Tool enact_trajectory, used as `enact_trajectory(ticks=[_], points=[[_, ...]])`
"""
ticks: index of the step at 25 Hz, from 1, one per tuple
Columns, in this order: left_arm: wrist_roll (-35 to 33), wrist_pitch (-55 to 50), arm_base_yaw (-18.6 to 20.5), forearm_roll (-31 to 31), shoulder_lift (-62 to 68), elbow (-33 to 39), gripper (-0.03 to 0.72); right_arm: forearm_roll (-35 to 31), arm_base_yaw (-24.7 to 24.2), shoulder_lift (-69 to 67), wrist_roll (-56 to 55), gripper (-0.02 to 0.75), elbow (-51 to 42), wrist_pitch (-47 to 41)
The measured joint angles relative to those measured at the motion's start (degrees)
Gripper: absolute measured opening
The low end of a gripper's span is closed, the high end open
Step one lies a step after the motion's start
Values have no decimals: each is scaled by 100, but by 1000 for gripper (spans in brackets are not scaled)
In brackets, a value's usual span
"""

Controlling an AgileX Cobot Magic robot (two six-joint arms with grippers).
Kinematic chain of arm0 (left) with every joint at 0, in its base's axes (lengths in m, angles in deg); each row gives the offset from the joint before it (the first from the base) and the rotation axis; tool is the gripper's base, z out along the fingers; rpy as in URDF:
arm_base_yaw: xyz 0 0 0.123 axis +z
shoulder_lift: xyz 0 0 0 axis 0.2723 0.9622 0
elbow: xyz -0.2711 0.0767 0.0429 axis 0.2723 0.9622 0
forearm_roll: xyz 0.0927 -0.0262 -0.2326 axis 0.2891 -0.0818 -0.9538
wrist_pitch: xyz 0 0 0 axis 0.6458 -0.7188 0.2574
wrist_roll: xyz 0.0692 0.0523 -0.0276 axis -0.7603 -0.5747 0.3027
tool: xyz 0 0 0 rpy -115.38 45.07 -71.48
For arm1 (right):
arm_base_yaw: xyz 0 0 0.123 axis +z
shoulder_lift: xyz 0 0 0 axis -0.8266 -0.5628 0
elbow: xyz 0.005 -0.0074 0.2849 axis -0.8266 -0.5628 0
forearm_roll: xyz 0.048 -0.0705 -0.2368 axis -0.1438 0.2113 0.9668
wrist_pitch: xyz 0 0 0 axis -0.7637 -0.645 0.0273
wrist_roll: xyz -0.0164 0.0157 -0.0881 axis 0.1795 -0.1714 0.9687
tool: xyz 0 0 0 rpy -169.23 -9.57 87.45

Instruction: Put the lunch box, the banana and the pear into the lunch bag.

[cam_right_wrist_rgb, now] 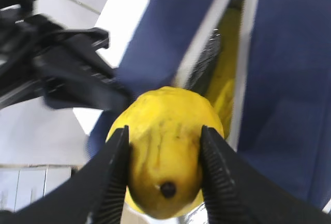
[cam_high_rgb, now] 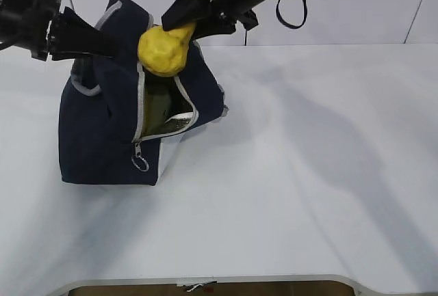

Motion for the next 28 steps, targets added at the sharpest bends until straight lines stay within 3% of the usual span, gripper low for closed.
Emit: enact_trajectory(ticks=[10, 18, 28], points=[[0, 0, 0, -255, 0, 0, 15, -78, 218, -611, 17, 334, 0, 469], [0, 0, 0, -281, 0, 0, 15, -26, 220, -635, 17, 570, 254, 298], [0, 0, 0, -291, 0, 0, 15, 551, 158, -624, -174, 593, 805, -61]])
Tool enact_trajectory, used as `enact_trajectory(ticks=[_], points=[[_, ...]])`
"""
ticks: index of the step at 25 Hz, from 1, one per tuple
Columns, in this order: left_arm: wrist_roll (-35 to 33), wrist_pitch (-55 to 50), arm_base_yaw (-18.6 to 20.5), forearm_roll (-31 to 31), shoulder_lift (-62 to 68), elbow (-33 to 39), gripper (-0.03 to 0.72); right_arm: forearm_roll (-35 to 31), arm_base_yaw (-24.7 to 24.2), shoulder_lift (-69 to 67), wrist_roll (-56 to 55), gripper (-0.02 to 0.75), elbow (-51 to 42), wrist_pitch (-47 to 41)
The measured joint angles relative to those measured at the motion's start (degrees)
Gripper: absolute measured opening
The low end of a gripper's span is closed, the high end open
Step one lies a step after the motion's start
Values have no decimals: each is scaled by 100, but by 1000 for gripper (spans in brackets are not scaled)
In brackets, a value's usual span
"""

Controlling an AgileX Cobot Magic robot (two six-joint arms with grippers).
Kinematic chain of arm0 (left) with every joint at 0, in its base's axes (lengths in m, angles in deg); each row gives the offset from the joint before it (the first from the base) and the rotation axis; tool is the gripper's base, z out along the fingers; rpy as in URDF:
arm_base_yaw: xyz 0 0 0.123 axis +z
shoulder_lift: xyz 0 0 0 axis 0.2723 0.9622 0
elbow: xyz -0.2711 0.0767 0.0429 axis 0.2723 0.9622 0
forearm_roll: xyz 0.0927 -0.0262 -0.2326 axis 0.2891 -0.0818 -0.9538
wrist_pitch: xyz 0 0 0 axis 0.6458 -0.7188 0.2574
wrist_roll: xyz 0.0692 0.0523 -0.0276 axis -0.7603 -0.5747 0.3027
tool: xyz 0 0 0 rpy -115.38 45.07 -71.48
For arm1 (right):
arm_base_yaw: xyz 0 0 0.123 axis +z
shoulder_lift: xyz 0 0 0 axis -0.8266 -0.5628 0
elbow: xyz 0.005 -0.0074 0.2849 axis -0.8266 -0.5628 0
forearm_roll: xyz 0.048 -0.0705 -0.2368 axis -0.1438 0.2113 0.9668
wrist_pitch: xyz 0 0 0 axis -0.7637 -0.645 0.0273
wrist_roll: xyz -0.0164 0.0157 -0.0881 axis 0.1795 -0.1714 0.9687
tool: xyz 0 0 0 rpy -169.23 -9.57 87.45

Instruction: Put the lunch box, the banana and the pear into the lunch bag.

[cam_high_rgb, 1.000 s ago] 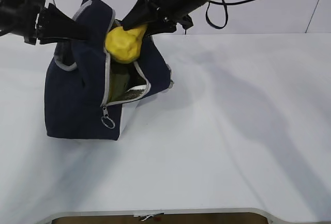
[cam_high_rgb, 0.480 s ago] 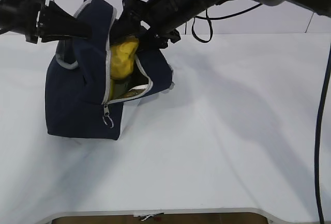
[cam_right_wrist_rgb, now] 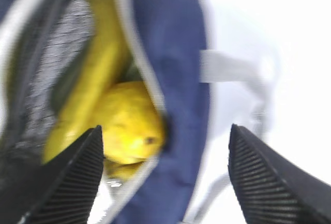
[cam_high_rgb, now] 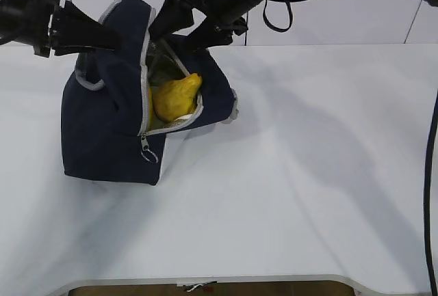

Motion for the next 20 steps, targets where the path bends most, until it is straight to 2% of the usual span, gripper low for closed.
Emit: enact_trajectory(ticks=[8, 15, 20], points=[[0, 0, 0, 126, 0, 0, 15, 1963, -64, 339, -350, 593, 29, -255], [0, 0, 0, 126, 0, 0, 15, 2134, -88, 273, -390, 592, 41, -97], [0, 0, 0, 126, 0, 0, 15, 2147, -88, 63, -390, 556, 41, 1]])
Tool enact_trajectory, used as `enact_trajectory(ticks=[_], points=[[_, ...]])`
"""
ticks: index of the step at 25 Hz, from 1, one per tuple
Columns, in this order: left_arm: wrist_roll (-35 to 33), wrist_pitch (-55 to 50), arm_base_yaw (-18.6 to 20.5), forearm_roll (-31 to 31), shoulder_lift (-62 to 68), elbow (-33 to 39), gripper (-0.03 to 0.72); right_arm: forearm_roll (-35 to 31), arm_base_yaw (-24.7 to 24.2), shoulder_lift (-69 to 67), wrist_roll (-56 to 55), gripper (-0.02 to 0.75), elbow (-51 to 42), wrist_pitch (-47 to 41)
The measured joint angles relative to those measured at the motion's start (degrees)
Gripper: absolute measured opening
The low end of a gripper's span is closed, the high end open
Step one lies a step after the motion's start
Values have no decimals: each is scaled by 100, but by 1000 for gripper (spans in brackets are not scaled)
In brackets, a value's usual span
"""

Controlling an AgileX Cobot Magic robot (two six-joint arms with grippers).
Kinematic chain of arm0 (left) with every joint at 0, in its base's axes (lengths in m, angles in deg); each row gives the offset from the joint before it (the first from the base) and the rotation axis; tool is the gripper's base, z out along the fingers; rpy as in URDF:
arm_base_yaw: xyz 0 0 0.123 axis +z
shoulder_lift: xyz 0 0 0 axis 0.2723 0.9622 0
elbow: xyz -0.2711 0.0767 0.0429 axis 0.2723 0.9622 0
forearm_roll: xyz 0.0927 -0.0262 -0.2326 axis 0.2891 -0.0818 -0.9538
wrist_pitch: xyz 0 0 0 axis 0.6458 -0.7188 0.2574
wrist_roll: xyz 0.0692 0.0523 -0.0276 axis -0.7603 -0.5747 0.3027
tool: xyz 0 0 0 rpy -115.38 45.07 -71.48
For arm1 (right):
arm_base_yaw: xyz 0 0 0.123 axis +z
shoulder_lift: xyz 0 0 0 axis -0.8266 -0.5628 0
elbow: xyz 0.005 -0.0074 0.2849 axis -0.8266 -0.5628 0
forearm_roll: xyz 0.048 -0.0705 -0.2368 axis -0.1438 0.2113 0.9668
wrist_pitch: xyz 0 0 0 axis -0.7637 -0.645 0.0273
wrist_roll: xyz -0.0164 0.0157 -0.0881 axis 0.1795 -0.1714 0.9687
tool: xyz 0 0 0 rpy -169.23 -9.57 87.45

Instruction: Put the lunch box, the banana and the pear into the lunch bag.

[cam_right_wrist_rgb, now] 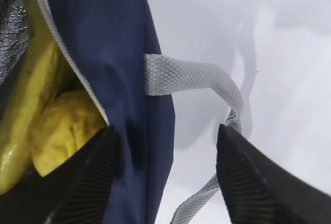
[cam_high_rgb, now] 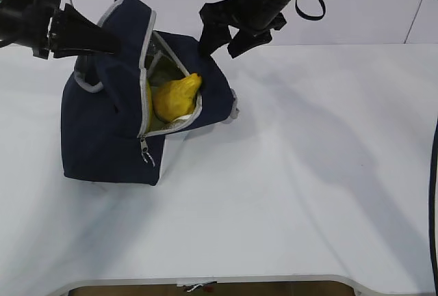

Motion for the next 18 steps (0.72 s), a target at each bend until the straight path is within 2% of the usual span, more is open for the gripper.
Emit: enact_trajectory(ticks=[6, 15, 17, 18], points=[[0, 0, 0, 0, 0, 0, 15, 82, 0, -184, -4, 484, 0, 61], [0, 0, 0, 0, 0, 0, 15, 94, 0, -456, -4, 421, 0, 64], [0, 0, 0, 0, 0, 0, 15, 94, 0, -456, -4, 368, 0, 38], [0, 0, 0, 0, 0, 0, 15, 96, 0, -456, -4, 317, 0, 11]])
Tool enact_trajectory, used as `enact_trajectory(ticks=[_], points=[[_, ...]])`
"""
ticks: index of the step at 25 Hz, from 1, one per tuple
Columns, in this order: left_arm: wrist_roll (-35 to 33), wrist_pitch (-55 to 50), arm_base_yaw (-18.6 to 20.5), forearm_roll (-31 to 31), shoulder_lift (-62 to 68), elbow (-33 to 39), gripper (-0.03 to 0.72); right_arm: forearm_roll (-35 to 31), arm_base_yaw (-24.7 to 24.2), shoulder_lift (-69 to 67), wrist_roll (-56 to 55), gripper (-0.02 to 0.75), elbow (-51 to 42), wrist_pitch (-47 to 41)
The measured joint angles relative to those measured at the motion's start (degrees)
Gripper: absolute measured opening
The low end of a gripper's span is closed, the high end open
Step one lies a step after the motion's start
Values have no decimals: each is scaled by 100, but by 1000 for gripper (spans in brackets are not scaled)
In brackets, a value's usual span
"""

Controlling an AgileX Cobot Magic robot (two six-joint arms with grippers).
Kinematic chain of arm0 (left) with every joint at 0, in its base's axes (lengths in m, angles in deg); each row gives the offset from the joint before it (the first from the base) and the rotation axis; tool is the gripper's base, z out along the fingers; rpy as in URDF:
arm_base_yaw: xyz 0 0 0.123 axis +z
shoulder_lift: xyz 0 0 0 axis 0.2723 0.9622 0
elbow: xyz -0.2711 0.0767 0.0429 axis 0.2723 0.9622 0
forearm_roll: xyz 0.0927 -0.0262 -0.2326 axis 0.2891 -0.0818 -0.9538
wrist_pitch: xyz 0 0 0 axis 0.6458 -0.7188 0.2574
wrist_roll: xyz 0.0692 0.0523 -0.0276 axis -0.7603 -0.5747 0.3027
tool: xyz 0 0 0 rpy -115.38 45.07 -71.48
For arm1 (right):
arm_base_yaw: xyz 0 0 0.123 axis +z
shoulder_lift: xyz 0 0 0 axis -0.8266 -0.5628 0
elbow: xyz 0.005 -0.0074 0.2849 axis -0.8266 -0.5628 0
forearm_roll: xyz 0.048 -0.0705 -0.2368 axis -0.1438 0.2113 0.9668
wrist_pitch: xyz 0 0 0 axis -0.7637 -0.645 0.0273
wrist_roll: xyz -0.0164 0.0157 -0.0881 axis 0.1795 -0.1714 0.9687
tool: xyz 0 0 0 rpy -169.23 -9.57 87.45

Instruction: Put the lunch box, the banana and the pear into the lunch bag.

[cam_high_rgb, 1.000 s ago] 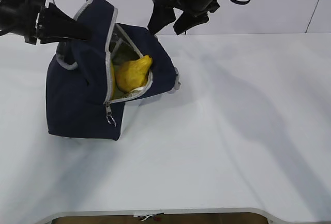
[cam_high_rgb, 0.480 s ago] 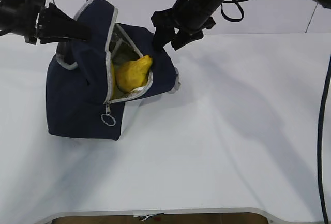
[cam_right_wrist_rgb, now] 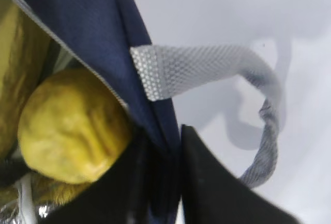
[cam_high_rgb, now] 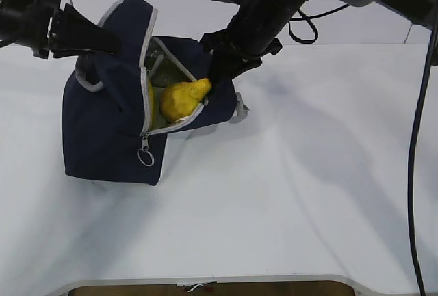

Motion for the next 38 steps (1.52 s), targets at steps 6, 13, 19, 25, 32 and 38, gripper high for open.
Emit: enact_trajectory(ticks=[6, 13, 19, 25, 32, 38], points=[[44, 0, 0, 0, 0, 0, 15, 256, 0, 194, 0, 20, -11, -343], [526, 63, -603, -256, 0, 0, 15, 1006, 11, 1441, -188, 15, -45, -552], [553, 431, -1485, -493, 0, 0, 15, 1801, -14, 2094, -332, 14, -515, -614], [589, 435, -1598, -719, 0, -10, 15, 1924, -23, 2103, -392, 14, -867, -685], [589, 471, -1598, -678, 0, -315, 15, 1914, -23, 2103, -461, 14, -879, -641], [598, 613, -1598, -332, 89, -327, 15, 1906, -23, 1888, -696, 15, -879, -630]])
